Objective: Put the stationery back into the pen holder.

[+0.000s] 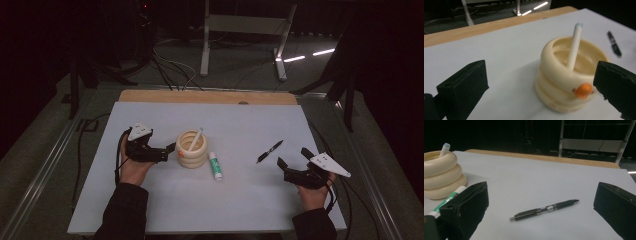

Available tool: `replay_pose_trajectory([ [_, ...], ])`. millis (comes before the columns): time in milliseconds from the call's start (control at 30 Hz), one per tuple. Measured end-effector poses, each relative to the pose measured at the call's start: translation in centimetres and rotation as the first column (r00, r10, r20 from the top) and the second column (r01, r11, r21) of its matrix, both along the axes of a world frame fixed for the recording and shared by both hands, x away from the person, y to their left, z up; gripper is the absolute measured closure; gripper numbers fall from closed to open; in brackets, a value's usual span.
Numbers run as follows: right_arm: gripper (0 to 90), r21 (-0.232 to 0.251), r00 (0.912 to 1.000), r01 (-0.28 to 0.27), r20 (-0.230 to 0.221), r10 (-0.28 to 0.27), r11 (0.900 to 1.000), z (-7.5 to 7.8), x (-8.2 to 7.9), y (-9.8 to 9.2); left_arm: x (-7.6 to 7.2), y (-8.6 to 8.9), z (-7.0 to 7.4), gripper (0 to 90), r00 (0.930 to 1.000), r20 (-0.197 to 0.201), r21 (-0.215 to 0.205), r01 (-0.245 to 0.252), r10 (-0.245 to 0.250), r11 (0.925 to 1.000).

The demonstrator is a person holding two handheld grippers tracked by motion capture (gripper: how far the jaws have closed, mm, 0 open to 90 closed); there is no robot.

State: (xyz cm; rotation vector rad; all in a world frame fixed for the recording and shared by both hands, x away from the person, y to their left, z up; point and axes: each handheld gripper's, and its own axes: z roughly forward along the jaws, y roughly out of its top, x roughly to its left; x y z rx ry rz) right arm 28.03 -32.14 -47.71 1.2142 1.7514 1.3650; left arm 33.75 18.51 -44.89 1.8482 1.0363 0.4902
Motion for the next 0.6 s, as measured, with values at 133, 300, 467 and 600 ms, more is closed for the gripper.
replay_pose_trajectory([
  [133,0.1,-0.002,1.0000,0.000,0.001,0.000,1.000,0.0,0.0,0.0,-1.0,0.9,-0.2,0.0,0.9999,0.014,0.015,-0.006,0.006,0.9999],
  [300,0.1,-0.005,1.0000,-0.003,0.000,0.003,1.000,-0.1,0.0,0.1,-2.4,2.4,-0.4,0.0,0.9992,0.038,0.034,-0.013,0.012,0.9993],
  [467,0.1,-0.009,1.0000,-0.002,-0.002,0.002,1.000,-0.1,0.0,0.1,-3.3,3.7,-0.9,0.0,0.9980,0.052,0.025,-0.037,0.035,0.9990],
  [600,0.1,-0.009,1.0000,0.001,-0.003,-0.001,1.000,-0.1,0.0,0.1,-4.0,4.5,-1.4,0.0,0.9956,0.069,0.012,-0.064,0.063,0.9979],
])
